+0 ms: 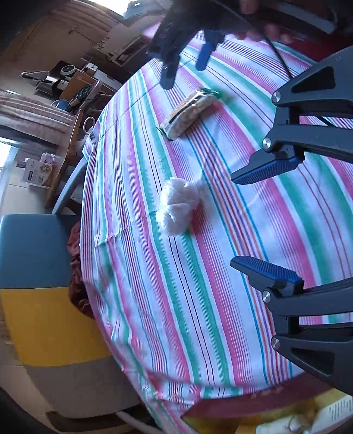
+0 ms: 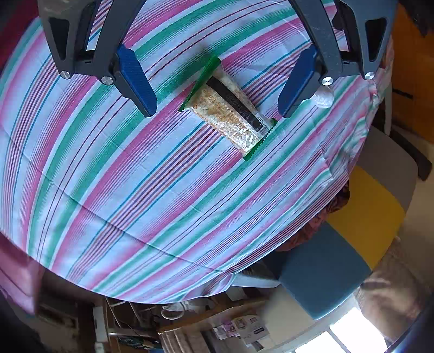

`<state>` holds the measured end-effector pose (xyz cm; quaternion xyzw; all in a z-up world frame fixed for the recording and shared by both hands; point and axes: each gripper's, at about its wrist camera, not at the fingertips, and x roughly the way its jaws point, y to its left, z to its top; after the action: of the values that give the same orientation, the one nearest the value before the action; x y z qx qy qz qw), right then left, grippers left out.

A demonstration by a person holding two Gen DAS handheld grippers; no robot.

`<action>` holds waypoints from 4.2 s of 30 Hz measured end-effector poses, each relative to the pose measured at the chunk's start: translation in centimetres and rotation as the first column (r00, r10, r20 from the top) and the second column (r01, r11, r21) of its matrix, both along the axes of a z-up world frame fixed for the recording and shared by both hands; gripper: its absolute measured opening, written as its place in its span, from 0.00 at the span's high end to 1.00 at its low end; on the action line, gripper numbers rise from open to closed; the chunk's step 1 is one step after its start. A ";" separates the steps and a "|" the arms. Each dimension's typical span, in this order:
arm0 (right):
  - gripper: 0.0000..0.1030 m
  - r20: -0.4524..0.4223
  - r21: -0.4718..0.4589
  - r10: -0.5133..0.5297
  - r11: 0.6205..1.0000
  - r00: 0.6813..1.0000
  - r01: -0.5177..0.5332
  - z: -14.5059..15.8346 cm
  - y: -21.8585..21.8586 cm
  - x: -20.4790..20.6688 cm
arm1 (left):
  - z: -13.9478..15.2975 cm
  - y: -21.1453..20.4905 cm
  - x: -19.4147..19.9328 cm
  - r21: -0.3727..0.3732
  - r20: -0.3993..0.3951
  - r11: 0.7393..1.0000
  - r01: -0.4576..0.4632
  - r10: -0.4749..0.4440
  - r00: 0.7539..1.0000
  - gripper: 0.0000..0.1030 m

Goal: Organize objects
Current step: 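Grasp the white plastic-wrapped ball with the left tool, then grasp the green-edged cracker packet with the right tool, then carry the plastic ball into the gold tray and release it with the left tool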

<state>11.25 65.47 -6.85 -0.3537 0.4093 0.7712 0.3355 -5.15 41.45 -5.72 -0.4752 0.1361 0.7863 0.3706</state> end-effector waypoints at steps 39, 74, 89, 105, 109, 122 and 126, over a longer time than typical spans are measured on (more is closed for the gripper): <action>0.07 0.262 0.207 0.171 0.951 0.950 -0.228 -2.8 -1.8 -5.6 | -3.9 -1.4 0.8 -0.003 0.058 0.999 0.034 -0.034 0.998 0.68; 0.41 0.368 0.166 0.358 0.882 0.858 -0.440 -3.8 -5.0 -7.5 | -4.0 -3.9 1.7 -0.001 0.079 1.000 0.006 -0.006 0.997 0.67; 0.52 0.356 0.187 0.433 0.835 0.828 -0.517 -3.8 -6.8 -8.6 | 1.6 -10.2 5.8 0.039 -0.190 0.998 -0.048 0.054 0.980 0.67; 0.55 0.421 0.257 0.418 0.796 0.805 -0.548 -3.8 -8.3 -8.7 | 4.9 -17.3 5.2 0.106 -0.238 0.979 -0.176 0.197 0.951 0.67; 0.55 0.417 0.259 0.419 0.796 0.807 -0.547 -3.9 -8.3 -8.6 | 4.7 -18.8 4.6 0.109 -0.230 0.972 -0.209 0.229 0.946 0.67; 0.54 0.418 0.272 0.417 0.790 0.807 -0.549 -3.9 -8.4 -8.2 | 4.5 -25.1 1.5 0.206 -0.069 0.917 -0.342 0.362 0.930 0.67; 0.55 0.428 0.279 0.417 0.783 0.801 -0.557 -3.9 -8.6 -8.3 | 3.6 -29.5 -1.3 0.274 0.115 0.852 -0.446 0.432 0.895 0.67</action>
<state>2.97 56.90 -10.74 -0.5032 0.0746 0.8236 0.2508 -6.41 11.95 -2.08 -0.4527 -0.1033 0.8494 0.2509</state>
